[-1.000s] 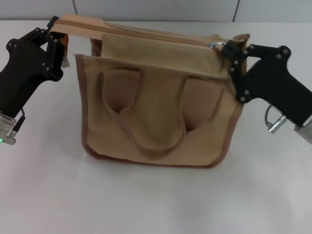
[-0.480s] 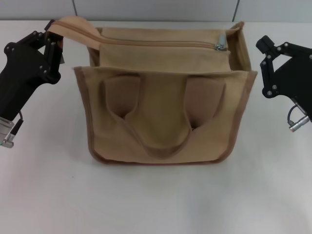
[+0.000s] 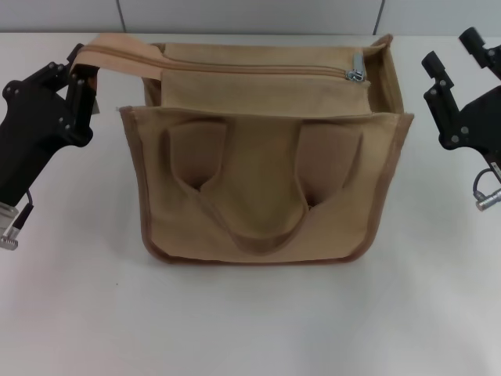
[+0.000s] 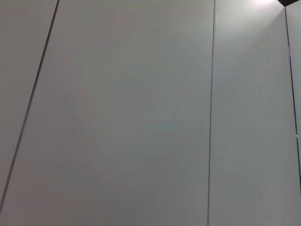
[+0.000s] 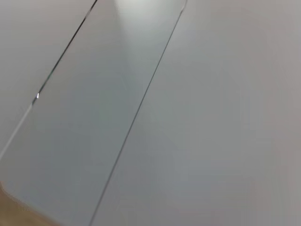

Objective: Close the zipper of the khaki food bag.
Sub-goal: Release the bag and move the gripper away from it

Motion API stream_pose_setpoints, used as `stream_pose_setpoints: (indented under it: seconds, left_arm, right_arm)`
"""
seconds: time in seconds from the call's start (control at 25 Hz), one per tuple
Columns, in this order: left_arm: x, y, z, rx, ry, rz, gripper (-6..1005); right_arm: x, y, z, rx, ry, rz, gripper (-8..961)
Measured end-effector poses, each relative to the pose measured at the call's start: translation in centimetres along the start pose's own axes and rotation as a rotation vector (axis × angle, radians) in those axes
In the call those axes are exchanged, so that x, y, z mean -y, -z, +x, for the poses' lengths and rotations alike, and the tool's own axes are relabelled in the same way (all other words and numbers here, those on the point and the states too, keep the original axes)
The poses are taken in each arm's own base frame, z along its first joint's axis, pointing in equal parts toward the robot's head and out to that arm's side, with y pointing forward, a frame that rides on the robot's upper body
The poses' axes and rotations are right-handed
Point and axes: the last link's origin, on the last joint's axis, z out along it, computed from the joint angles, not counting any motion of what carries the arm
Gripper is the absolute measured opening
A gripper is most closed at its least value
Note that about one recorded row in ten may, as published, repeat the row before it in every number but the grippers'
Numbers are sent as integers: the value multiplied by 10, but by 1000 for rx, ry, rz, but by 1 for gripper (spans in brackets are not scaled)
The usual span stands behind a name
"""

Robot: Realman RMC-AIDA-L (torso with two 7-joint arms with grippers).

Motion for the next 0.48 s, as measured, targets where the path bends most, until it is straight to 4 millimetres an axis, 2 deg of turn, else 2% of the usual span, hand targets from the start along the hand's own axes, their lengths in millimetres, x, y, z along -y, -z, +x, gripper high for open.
stream_pose_setpoints:
  seconds: [0.08,0.28,0.36,0.4,0.48]
  left_arm:
    - [-1,3,-1,12,6,-7,87]
    - [2,10,-2,42,30,6,89]
    - [14,21,1,47,48,73,109]
    - [14,21,1,47,48,73,129]
    - [32,41,13,1,56,200,168]
  right_arm:
    - [-1,2,-4,25,-87,-5,324]
    - [-2,3,-4,20,-145,-20,531]
    - [-3,3,-3,17,-152,-28,624]
    - [-3,3,-3,17,-152,-28,636]
    - [-6,3,-3,15,-159,-35,661]
